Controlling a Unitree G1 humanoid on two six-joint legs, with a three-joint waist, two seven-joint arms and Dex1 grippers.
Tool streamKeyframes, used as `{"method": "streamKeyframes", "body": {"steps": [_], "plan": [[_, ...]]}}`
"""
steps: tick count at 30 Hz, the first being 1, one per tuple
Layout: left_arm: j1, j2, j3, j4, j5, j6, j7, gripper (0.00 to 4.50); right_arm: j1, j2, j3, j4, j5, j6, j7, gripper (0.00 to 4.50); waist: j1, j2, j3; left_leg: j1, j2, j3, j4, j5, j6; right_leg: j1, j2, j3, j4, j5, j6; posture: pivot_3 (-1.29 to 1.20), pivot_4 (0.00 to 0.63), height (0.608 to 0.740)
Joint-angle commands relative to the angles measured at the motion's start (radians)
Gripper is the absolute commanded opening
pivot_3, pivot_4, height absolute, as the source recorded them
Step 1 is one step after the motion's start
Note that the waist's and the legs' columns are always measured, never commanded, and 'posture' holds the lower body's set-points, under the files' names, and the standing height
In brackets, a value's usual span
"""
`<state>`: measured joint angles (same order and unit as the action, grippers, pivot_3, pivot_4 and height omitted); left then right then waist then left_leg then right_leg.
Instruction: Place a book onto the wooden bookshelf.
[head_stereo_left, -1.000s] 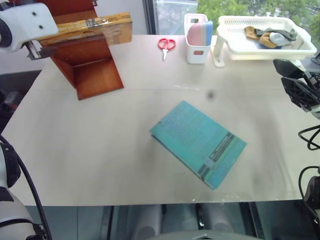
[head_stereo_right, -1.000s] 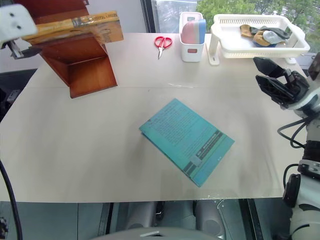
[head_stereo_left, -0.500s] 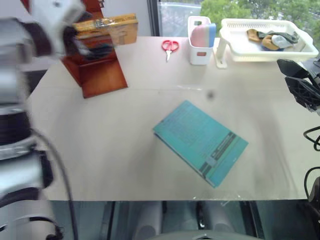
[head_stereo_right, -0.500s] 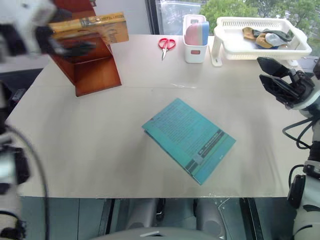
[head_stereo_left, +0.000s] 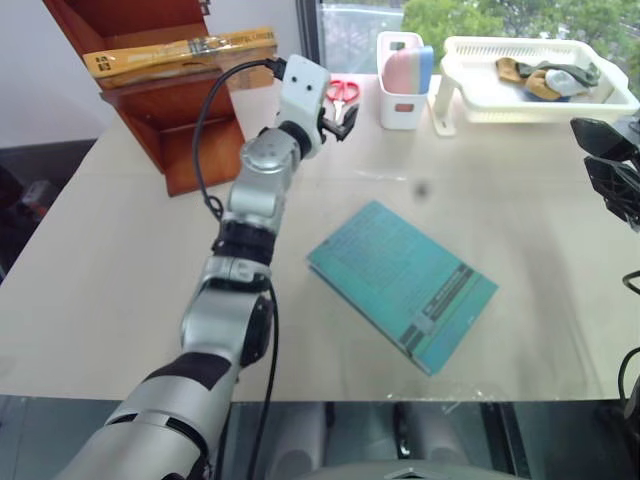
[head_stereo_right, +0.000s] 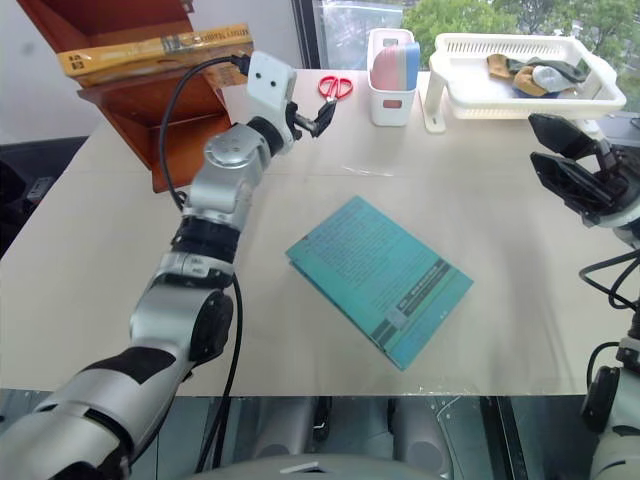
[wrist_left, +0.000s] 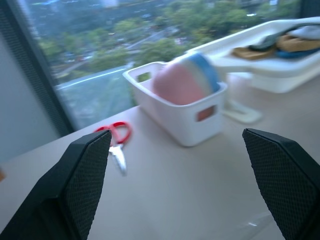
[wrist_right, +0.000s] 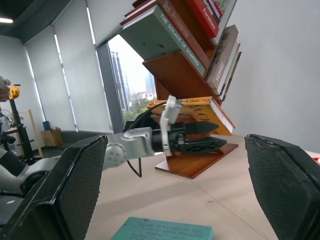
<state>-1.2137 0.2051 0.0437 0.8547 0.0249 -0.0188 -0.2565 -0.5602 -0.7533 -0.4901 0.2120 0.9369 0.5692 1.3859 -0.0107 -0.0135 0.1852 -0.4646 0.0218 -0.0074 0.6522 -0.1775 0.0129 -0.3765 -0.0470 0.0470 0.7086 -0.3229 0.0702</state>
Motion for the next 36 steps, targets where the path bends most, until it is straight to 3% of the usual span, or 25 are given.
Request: {"method": "streamKeyframes", "body": {"steps": [1,7,15,29,36], "plan": [[-0.108,-0.019,0.014,0.197,0.021,-0.173,0.099,4.43,0.007,-0.02,-0.041,-0.051,0.03,0.001,-0.018,4.5,0.001,0.0,0.0,0.0,0.0,0.0,0.0,0.0,0.0,0.0,0.0,0.0,0.0,0.0,0.0,0.0,0.15,0.74],[-0.194,-0.025,0.011,0.369,0.055,-0.265,0.216,4.43,0.038,-0.025,-0.062,-0.086,0.049,-0.001,-0.039,4.5,-0.002,0.0,0.0,0.0,0.0,0.001,-0.002,0.0,0.0,0.0,0.0,-0.001,-0.002,0.0,0.0,0.0,0.15,0.74],[-0.255,0.002,0.017,0.436,0.081,-0.275,0.38,4.43,0.072,-0.024,-0.083,-0.127,0.066,0.003,-0.066,4.5,-0.001,0.0,0.0,-0.001,0.0,0.001,-0.002,0.0,-0.001,0.0,0.0,-0.001,-0.001,0.0,0.0,0.0,0.15,0.74],[-0.238,0.037,0.023,0.436,0.077,-0.283,0.405,4.43,0.078,-0.02,-0.074,-0.148,0.069,-0.004,-0.096,4.5,-0.003,0.0,0.0,0.0,0.0,0.001,-0.002,0.001,-0.002,-0.001,0.0,-0.001,-0.001,0.0,0.0,0.0,0.15,0.74],[-0.146,0.047,0.027,0.378,0.054,-0.331,0.31,4.43,0.078,-0.02,-0.071,-0.157,0.067,-0.007,-0.109,4.5,-0.006,0.0,0.0,0.0,0.0,0.002,-0.003,0.002,-0.003,-0.001,0.0,-0.001,-0.001,0.0,0.0,0.0,0.15,0.74]]}}
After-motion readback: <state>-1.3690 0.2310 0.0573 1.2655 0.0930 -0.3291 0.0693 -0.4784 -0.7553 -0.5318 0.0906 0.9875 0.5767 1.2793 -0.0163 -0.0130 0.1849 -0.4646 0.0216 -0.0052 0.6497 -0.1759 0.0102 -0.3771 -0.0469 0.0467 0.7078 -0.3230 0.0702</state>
